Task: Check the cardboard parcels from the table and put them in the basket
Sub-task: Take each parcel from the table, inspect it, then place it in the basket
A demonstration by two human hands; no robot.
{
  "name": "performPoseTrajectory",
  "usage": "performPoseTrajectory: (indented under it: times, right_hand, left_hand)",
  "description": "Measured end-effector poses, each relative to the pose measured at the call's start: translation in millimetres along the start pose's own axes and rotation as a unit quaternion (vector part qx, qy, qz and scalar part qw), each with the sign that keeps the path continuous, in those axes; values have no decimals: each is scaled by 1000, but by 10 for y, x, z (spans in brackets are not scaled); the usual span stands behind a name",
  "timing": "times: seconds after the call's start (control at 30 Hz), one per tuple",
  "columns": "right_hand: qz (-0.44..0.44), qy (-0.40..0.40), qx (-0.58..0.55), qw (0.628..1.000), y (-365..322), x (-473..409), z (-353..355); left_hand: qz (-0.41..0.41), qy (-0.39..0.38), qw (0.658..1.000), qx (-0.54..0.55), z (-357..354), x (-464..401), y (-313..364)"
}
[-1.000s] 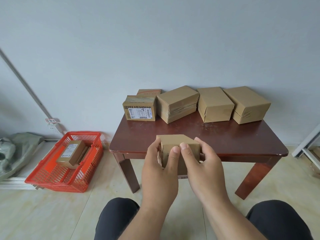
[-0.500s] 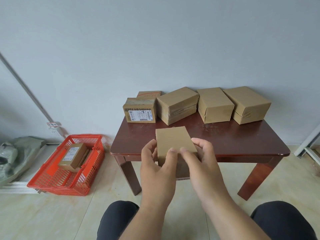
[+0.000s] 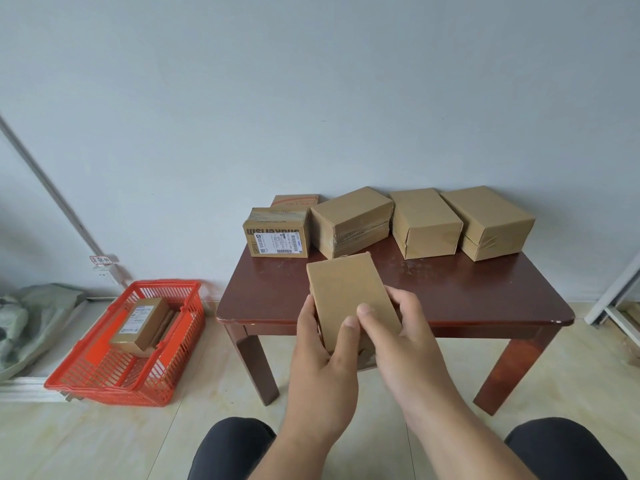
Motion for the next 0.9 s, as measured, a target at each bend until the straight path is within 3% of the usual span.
performPoseTrajectory:
  times: [0.13, 0.33, 0.63, 0.9]
  right_hand:
    - [4, 28, -3, 1000, 32, -24, 39]
    - [13, 9, 30, 999, 131, 46, -75]
    - [29, 50, 29, 998, 107, -17, 5]
    - [29, 10, 40, 999, 172, 42, -94]
  left_hand:
    - [4, 11, 1000, 4, -2, 20, -17]
    - [39, 56, 998, 2, 175, -74, -117]
    - [17, 58, 998, 15, 135, 11, -133]
    - [6, 67, 997, -44, 254, -65, -69]
Point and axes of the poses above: each hand's wrist, its own x-axis away from the middle knuckle, its own z-axis out of the back of the hand, y = z × x, the point moved 9 cm from there along -x, towards the middle knuckle, and after that the axes turned 13 degrees about -y, right-handed, at the moved point
